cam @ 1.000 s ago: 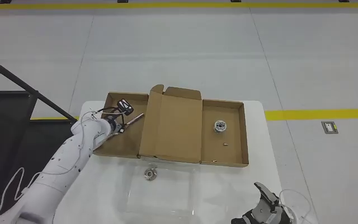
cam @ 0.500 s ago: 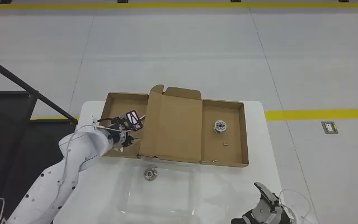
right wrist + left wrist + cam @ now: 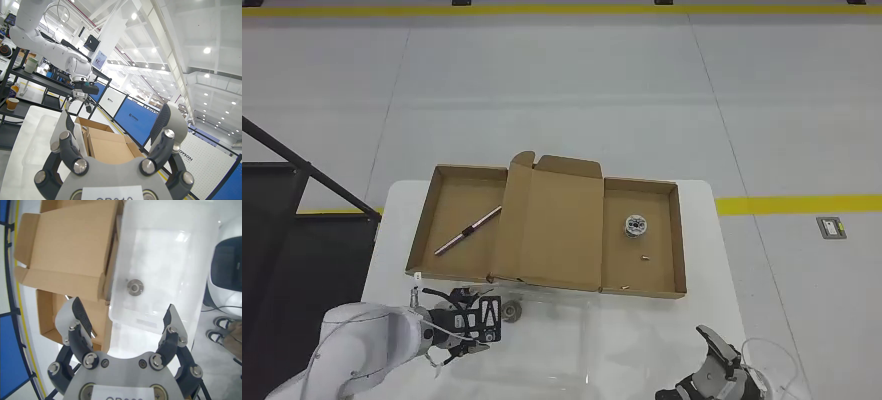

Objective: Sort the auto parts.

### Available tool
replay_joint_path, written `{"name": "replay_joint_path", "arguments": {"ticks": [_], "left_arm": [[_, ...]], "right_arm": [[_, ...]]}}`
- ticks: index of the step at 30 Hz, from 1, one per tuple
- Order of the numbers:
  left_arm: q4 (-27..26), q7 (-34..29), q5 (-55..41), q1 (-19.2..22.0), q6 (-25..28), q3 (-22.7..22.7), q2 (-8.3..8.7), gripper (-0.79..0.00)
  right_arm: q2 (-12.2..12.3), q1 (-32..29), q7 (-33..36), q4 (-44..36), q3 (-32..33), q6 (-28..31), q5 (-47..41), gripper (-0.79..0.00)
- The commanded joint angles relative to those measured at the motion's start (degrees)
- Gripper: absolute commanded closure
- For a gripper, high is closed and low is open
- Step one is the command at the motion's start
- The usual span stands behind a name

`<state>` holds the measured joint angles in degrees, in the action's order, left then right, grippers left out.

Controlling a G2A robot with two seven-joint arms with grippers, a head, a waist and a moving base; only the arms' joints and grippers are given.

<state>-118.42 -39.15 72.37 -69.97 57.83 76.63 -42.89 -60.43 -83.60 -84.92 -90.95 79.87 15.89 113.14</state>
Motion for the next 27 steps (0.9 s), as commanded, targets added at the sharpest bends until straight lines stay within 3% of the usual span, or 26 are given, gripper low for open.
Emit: {"name": "replay_joint_path", "arguments": {"ticks": [1,8,10,11,15,21,27], "left_arm": [[-0.6,-0.9,-2.3,-0.5,0.2,-1.3,0.19,-0.785],[-0.6,-0.9,-2.3,-0.5,0.2,-1.3,0.19,-0.785],[-0.9,0.5,-2.4,-1.3,0.2,-3.2,0.54,-0.785],[0.2,1.0,-2.9,-0.9,0.2,-3.4,0.85,-0.757],[2.7,-0.1,-4.4,-0.3,-0.5,-4.5,0.94,-0.785],[3.0,-7.2,-7.0,1.2,-7.6,-9.7,0.02,-0.785],[4.9,-14.0,-5.5,4.9,-16.2,-15.8,-1.5,-0.705]], "right_arm": [[0.0,0.0,0.0,0.0,0.0,0.0,0.0,-0.785],[0.0,0.0,0.0,0.0,0.0,0.0,0.0,-0.785],[0.0,0.0,0.0,0.0,0.0,0.0,0.0,-0.785],[0.0,0.0,0.0,0.0,0.0,0.0,0.0,-0.785],[0.0,0.0,0.0,0.0,0.0,0.0,0.0,-0.785],[0.0,0.0,0.0,0.0,0.0,0.0,0.0,-0.785],[0.0,0.0,0.0,0.0,0.0,0.0,0.0,-0.785]]}}
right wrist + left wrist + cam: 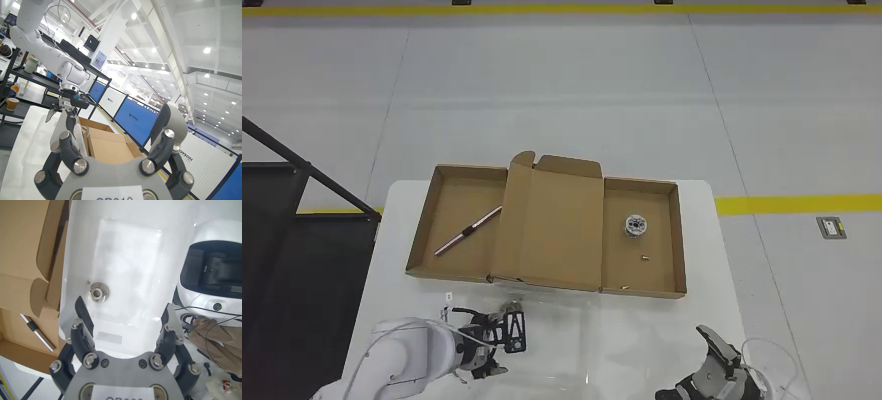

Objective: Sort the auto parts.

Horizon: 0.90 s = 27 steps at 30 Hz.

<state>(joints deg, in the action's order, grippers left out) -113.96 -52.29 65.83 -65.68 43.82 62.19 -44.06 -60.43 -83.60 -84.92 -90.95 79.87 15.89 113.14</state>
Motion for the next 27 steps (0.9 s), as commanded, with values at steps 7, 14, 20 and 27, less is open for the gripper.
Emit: {"name": "replay_joint_path", "arguments": {"ticks": [7,14,20,27], "left_arm": [[5.7,-2.4,1.9,5.5,-8.2,-7.5,-2.56,-0.662],[11.6,0.7,6.5,9.3,-12.1,-12.5,-4.75,-0.563],[16.6,0.6,5.0,13.0,-12.3,-15.3,-6.59,-0.545],[19.8,0.4,5.5,15.4,-13.3,-17.4,-8.14,-0.526]], "right_arm": [[0.0,0.0,0.0,0.0,0.0,0.0,0.0,-0.785],[0.0,0.0,0.0,0.0,0.0,0.0,0.0,-0.785],[0.0,0.0,0.0,0.0,0.0,0.0,0.0,-0.785],[0.0,0.0,0.0,0.0,0.0,0.0,0.0,-0.785]]}}
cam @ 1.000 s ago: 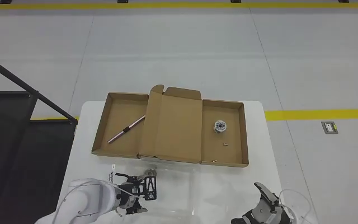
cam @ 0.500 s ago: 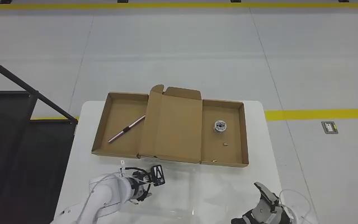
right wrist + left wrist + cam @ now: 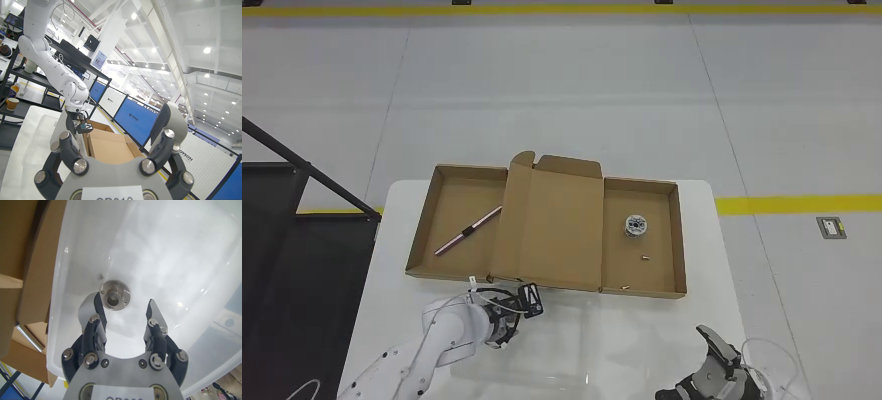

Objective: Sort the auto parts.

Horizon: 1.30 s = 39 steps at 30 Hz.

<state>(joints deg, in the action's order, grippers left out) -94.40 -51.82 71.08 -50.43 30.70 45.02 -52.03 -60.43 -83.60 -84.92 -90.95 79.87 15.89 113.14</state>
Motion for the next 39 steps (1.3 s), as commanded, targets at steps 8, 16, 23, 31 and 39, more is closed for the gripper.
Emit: {"name": "replay_joint_path", "arguments": {"ticks": [8,16,23,31,39], "left_arm": [[2.2,-0.1,2.0,1.3,-1.7,-1.7,-1.45,-0.52],[4.0,-1.7,3.2,2.4,-0.9,-3.3,-2.68,-0.554],[4.5,-2.2,3.0,2.6,1.9,-3.8,-3.27,-0.505],[2.6,-3.3,3.4,1.1,4.2,-2.8,-3.04,-0.299],[1.7,-2.6,4.7,-0.2,4.4,-1.5,-2.9,-0.252]], "right_arm": [[0.0,0.0,0.0,0.0,0.0,0.0,0.0,-0.785],[0.0,0.0,0.0,0.0,0.0,0.0,0.0,-0.785],[0.0,0.0,0.0,0.0,0.0,0.0,0.0,-0.785],[0.0,0.0,0.0,0.0,0.0,0.0,0.0,-0.785],[0.0,0.0,0.0,0.0,0.0,0.0,0.0,-0.785]]}}
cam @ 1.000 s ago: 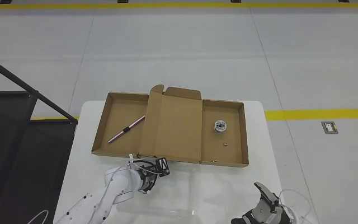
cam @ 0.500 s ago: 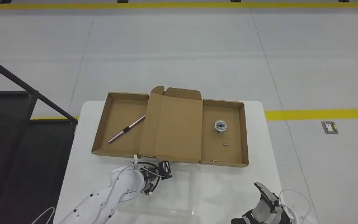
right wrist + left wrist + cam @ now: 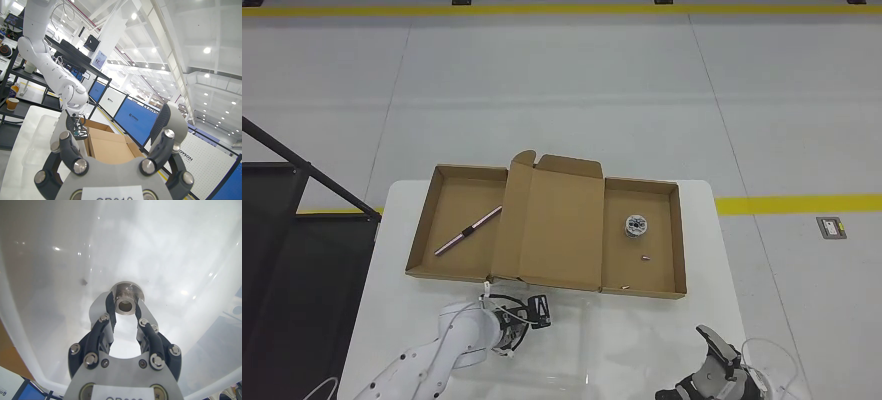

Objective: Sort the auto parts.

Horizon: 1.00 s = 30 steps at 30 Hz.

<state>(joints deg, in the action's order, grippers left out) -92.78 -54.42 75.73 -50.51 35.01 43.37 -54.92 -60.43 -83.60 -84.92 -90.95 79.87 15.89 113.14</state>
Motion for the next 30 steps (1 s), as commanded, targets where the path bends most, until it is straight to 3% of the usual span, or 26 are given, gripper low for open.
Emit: {"name": "replay_joint_path", "arguments": {"ticks": [1,9,11,12,17,23,27,30], "left_arm": [[0.2,0.0,0.1,-0.1,0.2,0.2,-0.04,-0.249],[1.4,0.4,0.5,0.1,0.5,0.1,-0.6,-0.219],[1.7,0.6,0.7,0.3,0.5,0.0,-0.76,-0.049],[1.8,0.7,0.8,0.4,0.4,0.1,-0.84,0.0],[-0.5,1.1,0.8,-0.3,0.6,1.9,-0.54,0.0],[-10.9,2.5,-4.5,-7.0,6.1,11.2,2.42,0.0],[-17.7,4.1,-8.9,-13.5,9.8,21.0,4.85,0.0],[-19.6,7.2,-14.6,-18.0,14.6,28.3,6.32,0.0]], "right_arm": [[0.0,0.0,0.0,0.0,0.0,0.0,0.0,-0.785],[0.0,0.0,0.0,0.0,0.0,0.0,0.0,-0.785],[0.0,0.0,0.0,0.0,0.0,0.0,0.0,-0.785],[0.0,0.0,0.0,0.0,0.0,0.0,0.0,-0.785],[0.0,0.0,0.0,0.0,0.0,0.0,0.0,-0.785],[0.0,0.0,0.0,0.0,0.0,0.0,0.0,-0.785],[0.0,0.0,0.0,0.0,0.0,0.0,0.0,-0.785],[0.0,0.0,0.0,0.0,0.0,0.0,0.0,-0.785]]}}
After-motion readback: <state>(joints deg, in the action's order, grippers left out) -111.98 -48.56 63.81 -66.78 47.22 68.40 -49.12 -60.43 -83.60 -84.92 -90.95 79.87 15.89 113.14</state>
